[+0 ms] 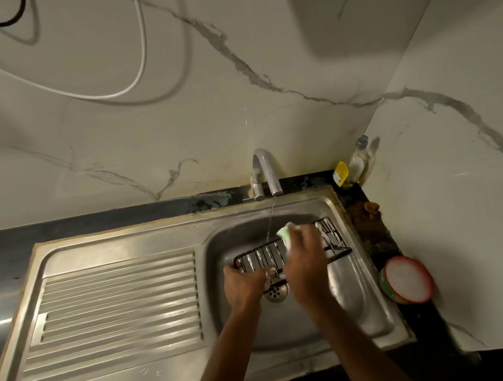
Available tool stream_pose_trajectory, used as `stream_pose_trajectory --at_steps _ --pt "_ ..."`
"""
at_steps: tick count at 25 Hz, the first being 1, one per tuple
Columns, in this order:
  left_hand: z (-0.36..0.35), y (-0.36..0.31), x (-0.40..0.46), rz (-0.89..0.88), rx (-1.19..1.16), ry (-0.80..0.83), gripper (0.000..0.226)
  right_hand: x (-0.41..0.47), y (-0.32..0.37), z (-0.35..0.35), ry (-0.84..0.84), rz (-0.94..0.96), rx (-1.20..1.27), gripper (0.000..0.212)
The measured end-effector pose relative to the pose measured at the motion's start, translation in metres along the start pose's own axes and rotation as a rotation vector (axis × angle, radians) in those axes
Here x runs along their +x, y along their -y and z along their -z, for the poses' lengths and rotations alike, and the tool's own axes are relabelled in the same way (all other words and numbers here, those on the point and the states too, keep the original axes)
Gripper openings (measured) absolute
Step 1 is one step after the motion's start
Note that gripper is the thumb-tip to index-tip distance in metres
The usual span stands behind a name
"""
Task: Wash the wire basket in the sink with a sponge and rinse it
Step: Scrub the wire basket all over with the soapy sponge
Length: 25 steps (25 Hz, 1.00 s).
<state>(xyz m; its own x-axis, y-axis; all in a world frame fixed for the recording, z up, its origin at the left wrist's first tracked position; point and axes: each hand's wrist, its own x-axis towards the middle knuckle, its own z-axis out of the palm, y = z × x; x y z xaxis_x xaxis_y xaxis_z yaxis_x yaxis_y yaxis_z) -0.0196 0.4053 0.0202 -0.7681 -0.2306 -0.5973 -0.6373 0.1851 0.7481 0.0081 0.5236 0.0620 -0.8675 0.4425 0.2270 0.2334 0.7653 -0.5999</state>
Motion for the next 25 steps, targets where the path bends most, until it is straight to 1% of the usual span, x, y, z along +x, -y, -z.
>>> stream_pose_trajectory --at_steps 1,2,3,4,5,7,9,10,11,13,14,15,16,18,19,20,21,23,25 --pt "-0.002 0.002 -0.003 0.002 -0.015 0.004 0.072 -0.014 0.009 -0.007 0.112 0.079 0.057 0.035" --pt "-0.002 0.002 -0.005 -0.004 -0.025 0.002 0.070 -0.021 0.013 -0.012 0.169 0.167 0.077 0.037" --pt "-0.002 0.002 -0.005 -0.011 -0.032 -0.021 0.071 -0.018 0.011 -0.010 0.175 0.219 0.072 0.038" --pt "-0.002 0.004 -0.003 -0.014 -0.023 -0.040 0.073 -0.008 0.003 -0.003 0.139 0.237 0.068 0.039" --pt "0.001 0.005 -0.003 -0.017 -0.015 -0.054 0.076 0.004 -0.008 0.005 0.069 0.230 -0.008 0.042" --pt "0.006 0.007 -0.001 -0.031 -0.012 -0.067 0.078 0.027 -0.035 0.024 -0.070 0.109 -0.180 0.048" --pt "0.011 0.004 0.001 -0.012 -0.027 -0.088 0.078 0.036 -0.050 0.033 -0.159 -0.054 -0.202 0.047" --pt "0.013 0.002 0.001 -0.002 -0.034 -0.092 0.079 0.032 -0.047 0.029 -0.186 -0.059 -0.192 0.045" --pt "0.014 0.000 0.002 0.013 -0.046 -0.087 0.082 0.021 -0.036 0.020 -0.193 0.000 -0.184 0.043" --pt "0.014 0.000 0.007 0.037 -0.081 -0.060 0.090 -0.013 -0.014 0.001 -0.111 0.193 -0.161 0.038" --pt "0.014 0.002 0.012 0.047 -0.099 -0.054 0.090 -0.028 -0.009 -0.004 -0.064 0.275 -0.151 0.039" --pt "0.017 0.000 0.011 0.063 -0.111 -0.049 0.084 -0.033 -0.010 -0.002 -0.046 0.316 -0.148 0.040" --pt "0.022 -0.002 0.010 0.063 -0.105 -0.055 0.073 -0.027 -0.014 0.006 -0.060 0.288 -0.135 0.040" --pt "0.029 -0.001 0.009 0.041 -0.113 -0.064 0.053 -0.002 -0.032 0.024 -0.120 0.067 -0.151 0.041" --pt "0.032 -0.002 0.007 0.051 -0.122 -0.069 0.046 0.010 -0.041 0.031 -0.165 -0.028 -0.166 0.042" --pt "0.032 0.000 0.008 0.047 -0.125 -0.072 0.043 0.016 -0.045 0.035 -0.195 -0.074 -0.164 0.043" --pt "0.031 -0.002 0.007 0.052 -0.131 -0.073 0.042 0.013 -0.042 0.031 -0.198 -0.067 -0.147 0.041" --pt "0.027 -0.006 0.004 0.066 -0.137 -0.074 0.052 -0.011 -0.018 0.013 -0.113 0.028 -0.049 0.032" --pt "0.019 -0.004 0.009 0.066 -0.156 -0.062 0.071 -0.047 -0.001 -0.007 0.038 0.214 0.006 0.032"
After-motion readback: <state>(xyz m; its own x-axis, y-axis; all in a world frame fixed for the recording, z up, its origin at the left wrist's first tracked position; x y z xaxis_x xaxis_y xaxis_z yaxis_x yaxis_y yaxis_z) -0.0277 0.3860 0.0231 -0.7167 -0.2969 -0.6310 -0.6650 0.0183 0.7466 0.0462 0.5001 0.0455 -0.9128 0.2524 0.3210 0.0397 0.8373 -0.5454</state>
